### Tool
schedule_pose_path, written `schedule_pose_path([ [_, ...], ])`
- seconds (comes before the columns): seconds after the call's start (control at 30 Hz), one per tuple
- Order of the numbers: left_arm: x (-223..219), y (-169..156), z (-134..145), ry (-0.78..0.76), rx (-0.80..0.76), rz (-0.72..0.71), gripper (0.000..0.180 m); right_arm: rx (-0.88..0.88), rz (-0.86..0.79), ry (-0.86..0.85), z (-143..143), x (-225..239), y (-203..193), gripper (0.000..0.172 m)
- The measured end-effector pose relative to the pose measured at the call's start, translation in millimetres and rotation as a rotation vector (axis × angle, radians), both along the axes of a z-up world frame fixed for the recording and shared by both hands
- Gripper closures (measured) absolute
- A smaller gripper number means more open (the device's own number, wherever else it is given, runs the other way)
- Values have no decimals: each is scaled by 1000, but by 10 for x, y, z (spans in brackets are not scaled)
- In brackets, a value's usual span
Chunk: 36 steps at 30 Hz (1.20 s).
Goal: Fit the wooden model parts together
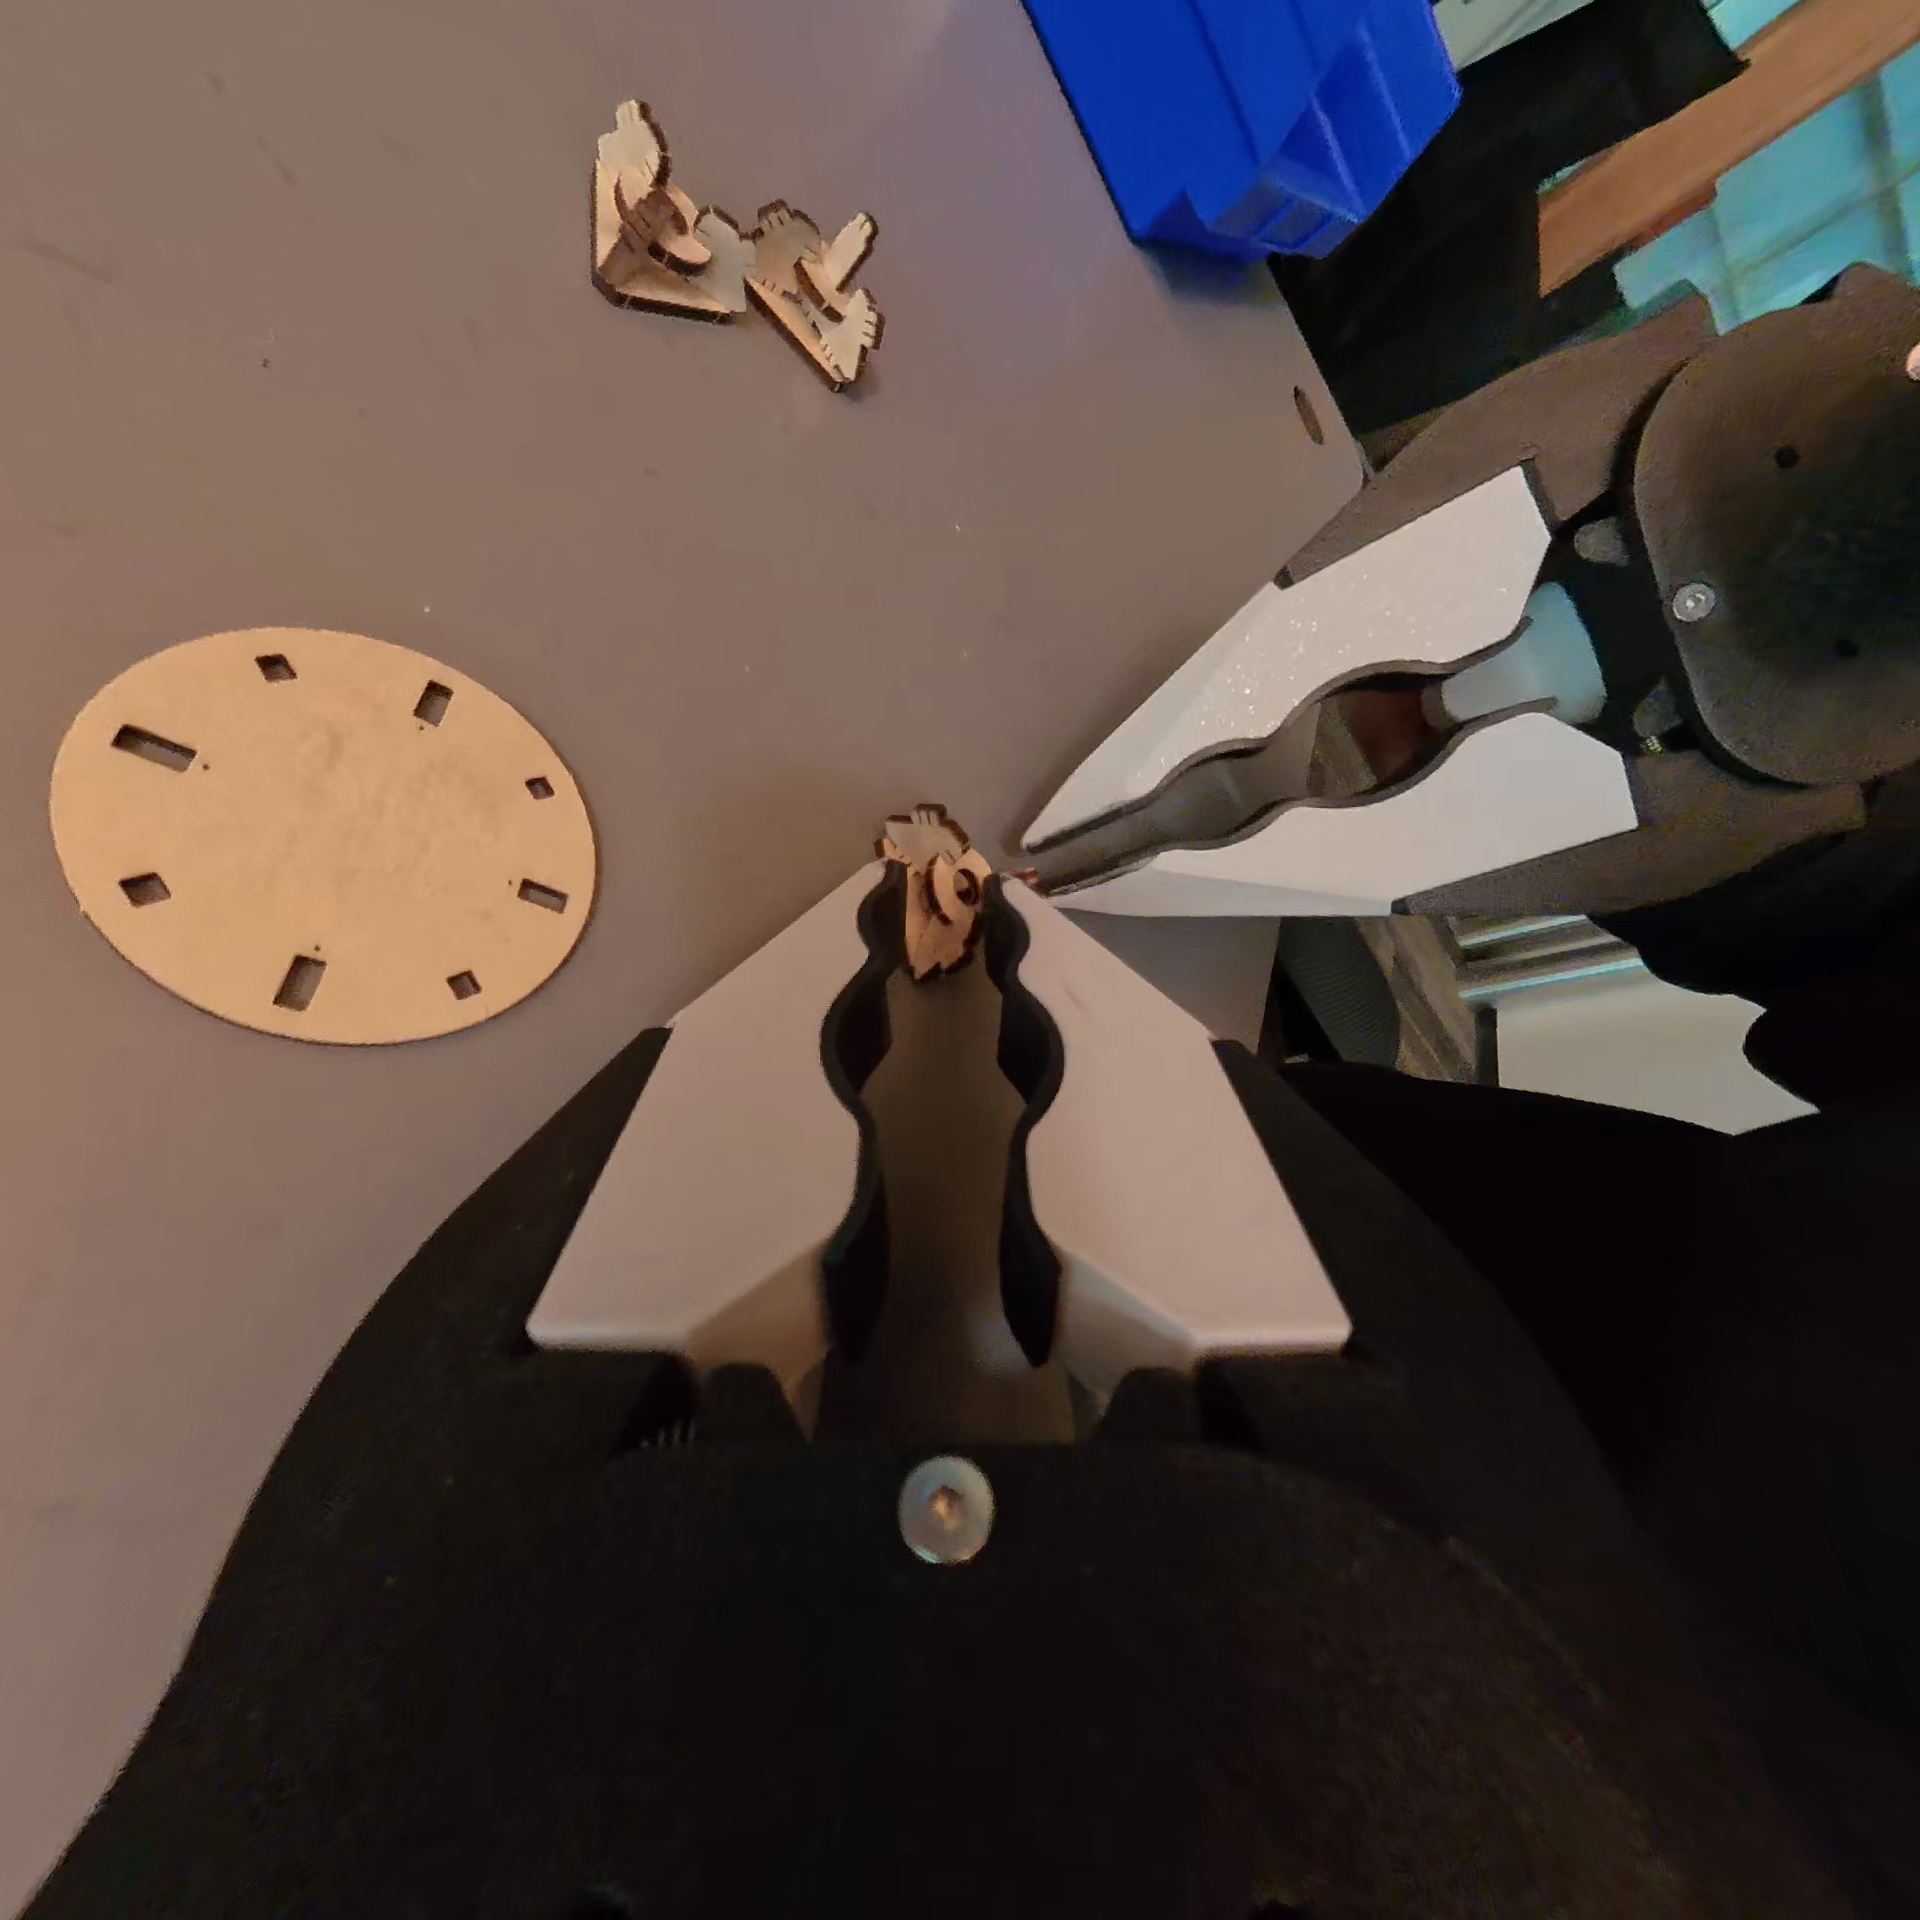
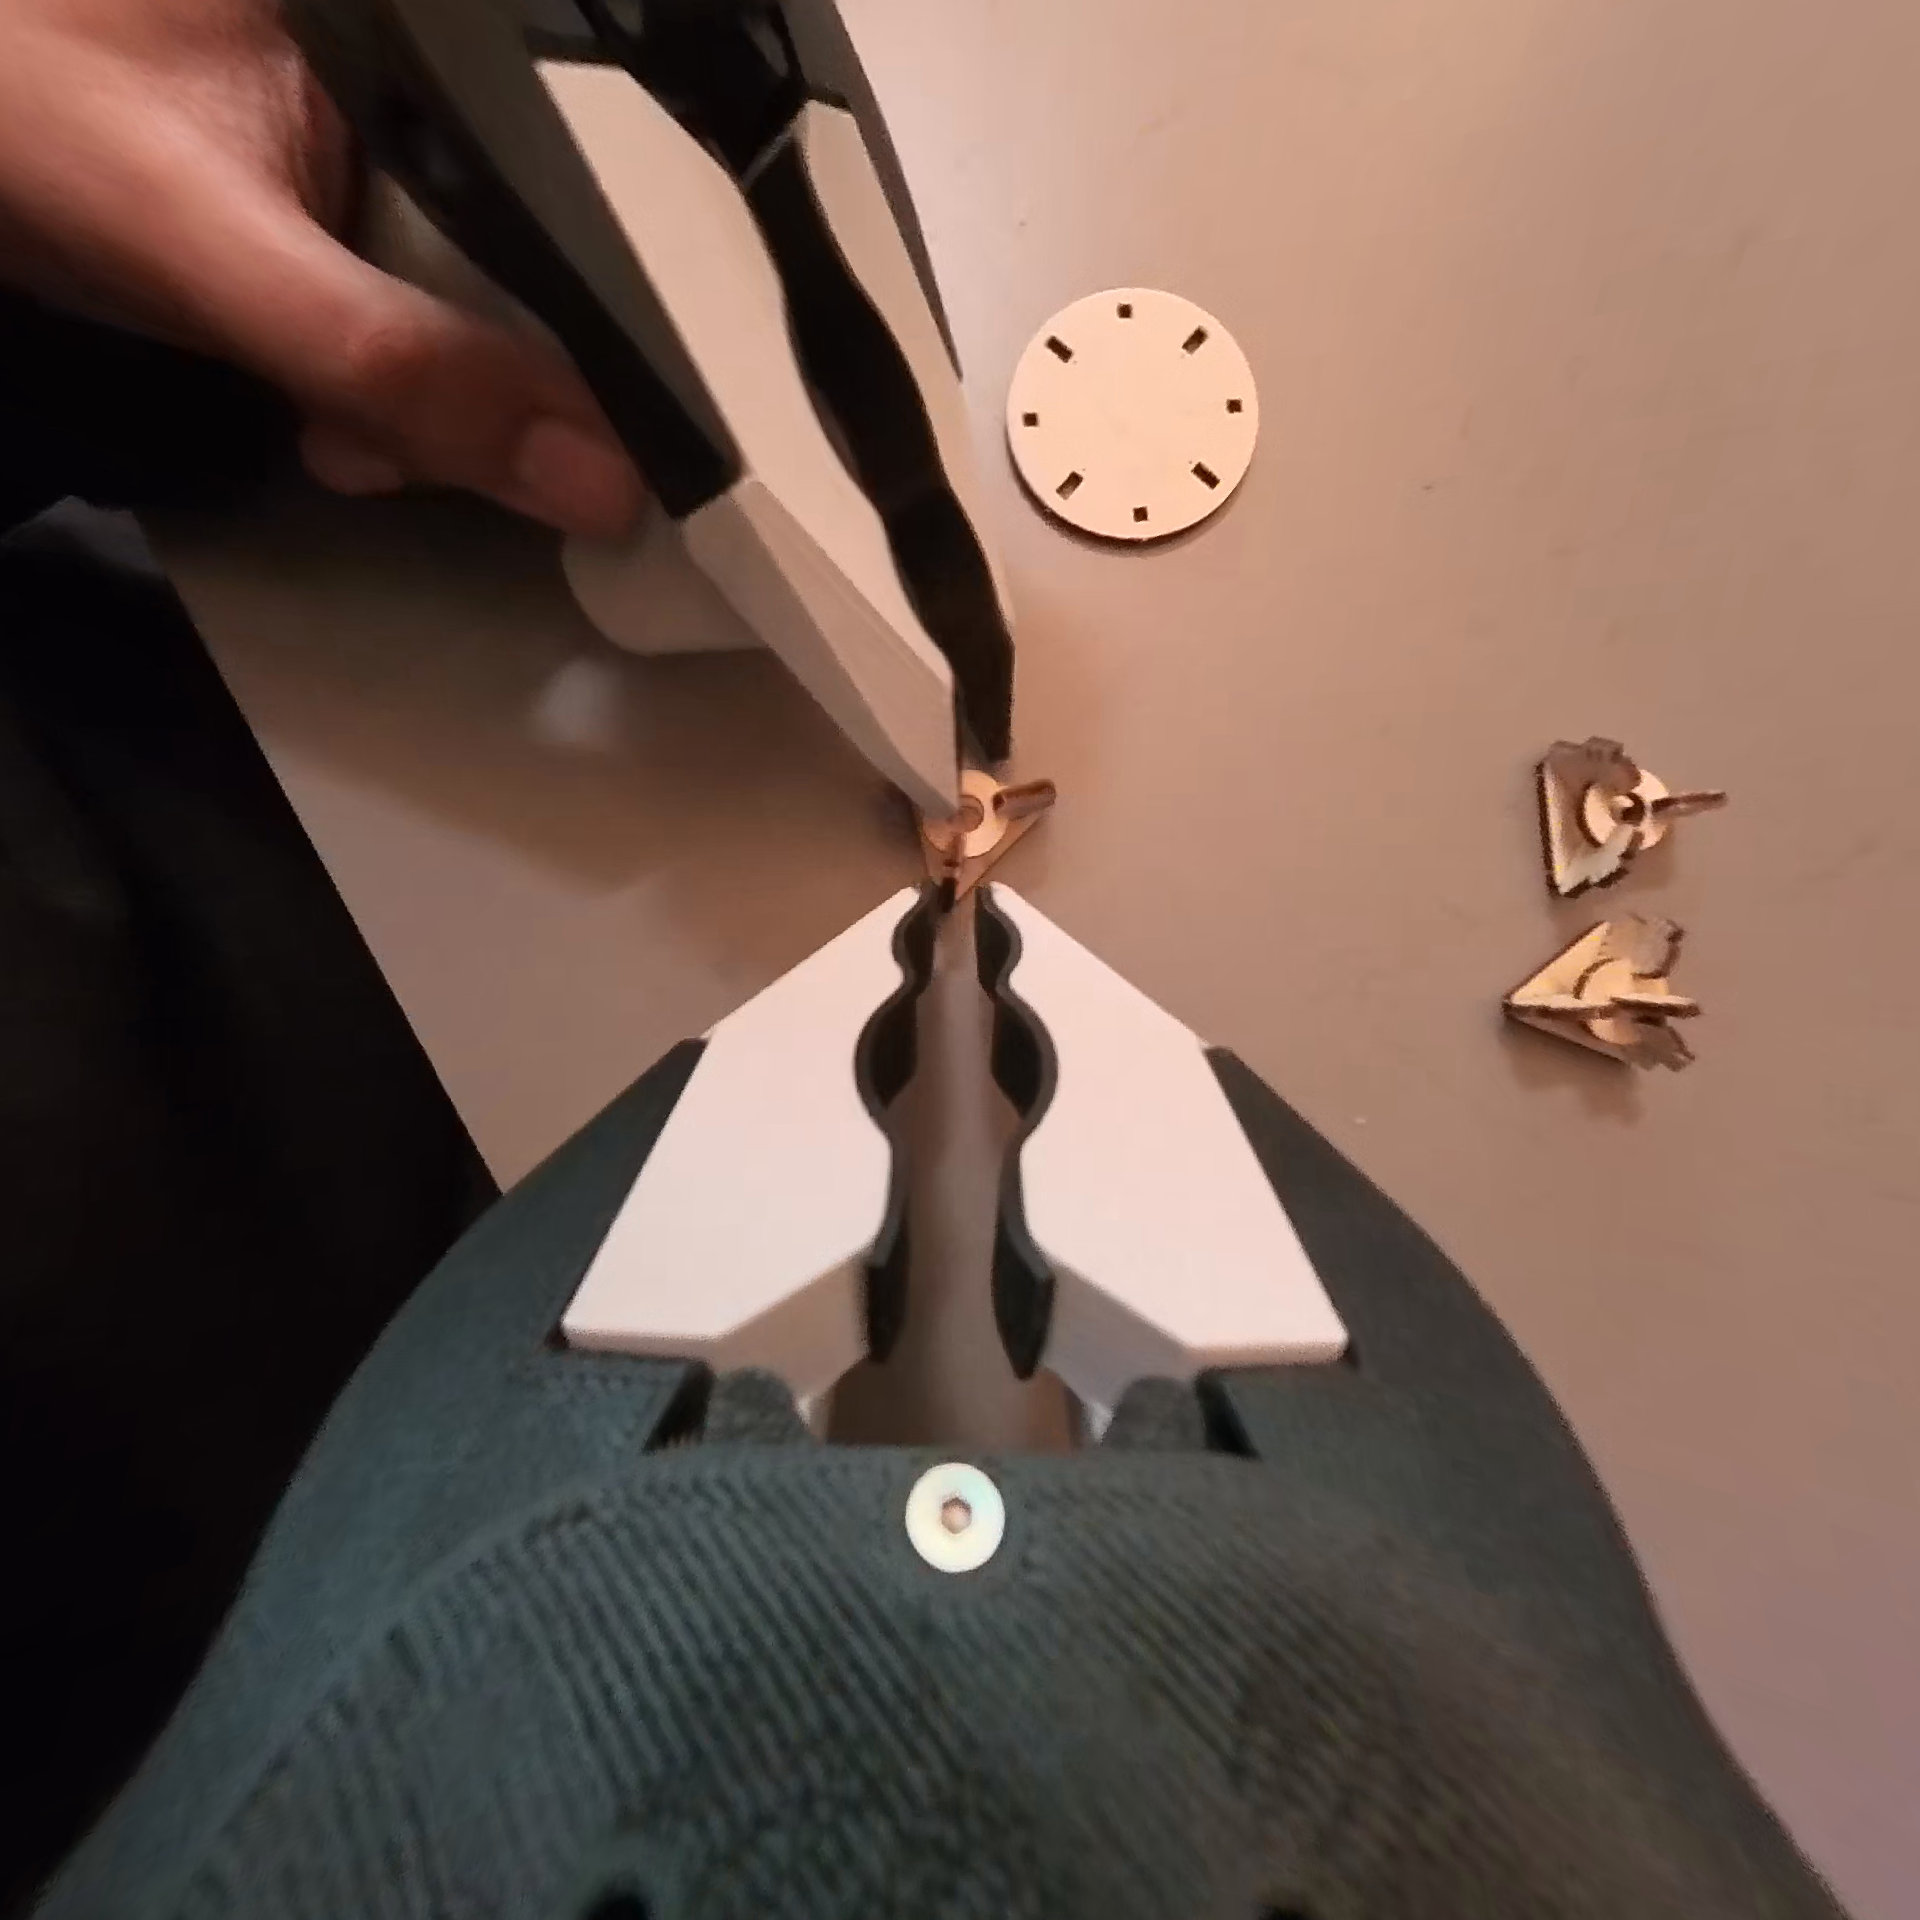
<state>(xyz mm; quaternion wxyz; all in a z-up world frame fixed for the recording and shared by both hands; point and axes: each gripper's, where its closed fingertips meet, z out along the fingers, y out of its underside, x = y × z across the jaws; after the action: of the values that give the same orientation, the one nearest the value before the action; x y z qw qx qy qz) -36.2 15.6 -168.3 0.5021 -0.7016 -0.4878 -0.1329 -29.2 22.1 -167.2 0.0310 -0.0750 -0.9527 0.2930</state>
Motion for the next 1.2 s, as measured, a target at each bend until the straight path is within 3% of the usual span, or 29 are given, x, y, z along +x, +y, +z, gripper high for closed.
schedule_pose_path([
  [0.17, -3, 7, -7, -32, 17, 7, 169, -5, 7, 15, -5, -2, -23, 171],
  [1.2, -2, -158, 33, -91, 117, 57, 175, -11, 38, -9, 9, 65, -175, 163],
])
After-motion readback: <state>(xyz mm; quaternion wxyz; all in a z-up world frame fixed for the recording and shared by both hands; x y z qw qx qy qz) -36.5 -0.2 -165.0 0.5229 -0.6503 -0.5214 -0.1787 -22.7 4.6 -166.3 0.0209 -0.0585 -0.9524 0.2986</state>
